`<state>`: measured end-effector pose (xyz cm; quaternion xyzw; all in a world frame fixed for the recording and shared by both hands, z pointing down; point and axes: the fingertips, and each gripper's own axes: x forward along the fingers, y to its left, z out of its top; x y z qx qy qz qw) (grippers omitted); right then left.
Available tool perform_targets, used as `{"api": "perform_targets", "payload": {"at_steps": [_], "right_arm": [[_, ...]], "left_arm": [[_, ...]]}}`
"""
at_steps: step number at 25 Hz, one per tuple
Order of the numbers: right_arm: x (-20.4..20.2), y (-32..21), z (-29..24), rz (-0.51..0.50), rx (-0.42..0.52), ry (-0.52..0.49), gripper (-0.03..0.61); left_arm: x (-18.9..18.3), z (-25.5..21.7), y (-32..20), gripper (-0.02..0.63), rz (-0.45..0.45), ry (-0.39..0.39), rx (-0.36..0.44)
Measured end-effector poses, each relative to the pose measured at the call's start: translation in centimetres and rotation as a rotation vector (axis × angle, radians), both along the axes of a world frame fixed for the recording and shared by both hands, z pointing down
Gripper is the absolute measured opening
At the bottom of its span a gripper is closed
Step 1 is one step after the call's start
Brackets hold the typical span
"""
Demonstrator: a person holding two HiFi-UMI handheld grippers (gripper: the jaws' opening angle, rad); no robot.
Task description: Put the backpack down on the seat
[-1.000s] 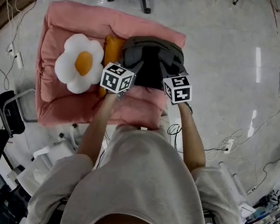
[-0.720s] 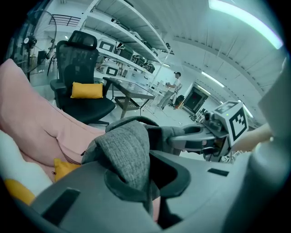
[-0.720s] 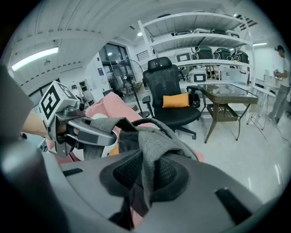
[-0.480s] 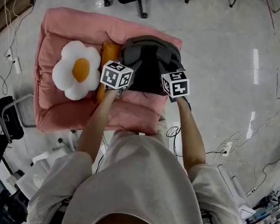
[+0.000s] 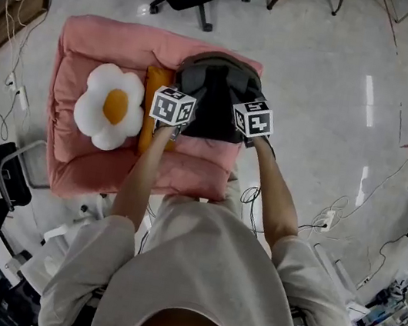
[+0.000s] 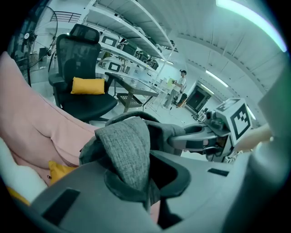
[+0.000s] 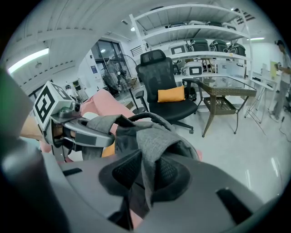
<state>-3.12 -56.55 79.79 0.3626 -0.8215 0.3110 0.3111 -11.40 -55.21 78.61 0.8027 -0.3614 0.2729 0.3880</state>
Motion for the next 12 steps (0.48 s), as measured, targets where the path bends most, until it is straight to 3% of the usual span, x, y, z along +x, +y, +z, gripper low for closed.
{"api": "perform_targets", "payload": {"at_steps": [8,9,12], "right_arm": [[0.37,-0.25,0.32,0.022,-0.019,0.017,0.109],[0.41,-0.21,0.26,0.027,-0.02,0.012,0.131],[0.3,-0.14,0.11,0.033,-0.022,-0.003,0.231]], "left_arm": [[0.05,0.65,-0.19,0.032,0.002,-0.039,0.011],[0.07,0.71,0.0,0.049,0.008,-0.039,0.009],[-0.04,0.8,0.38,0.193,0.017,-0.034,0.005]]}}
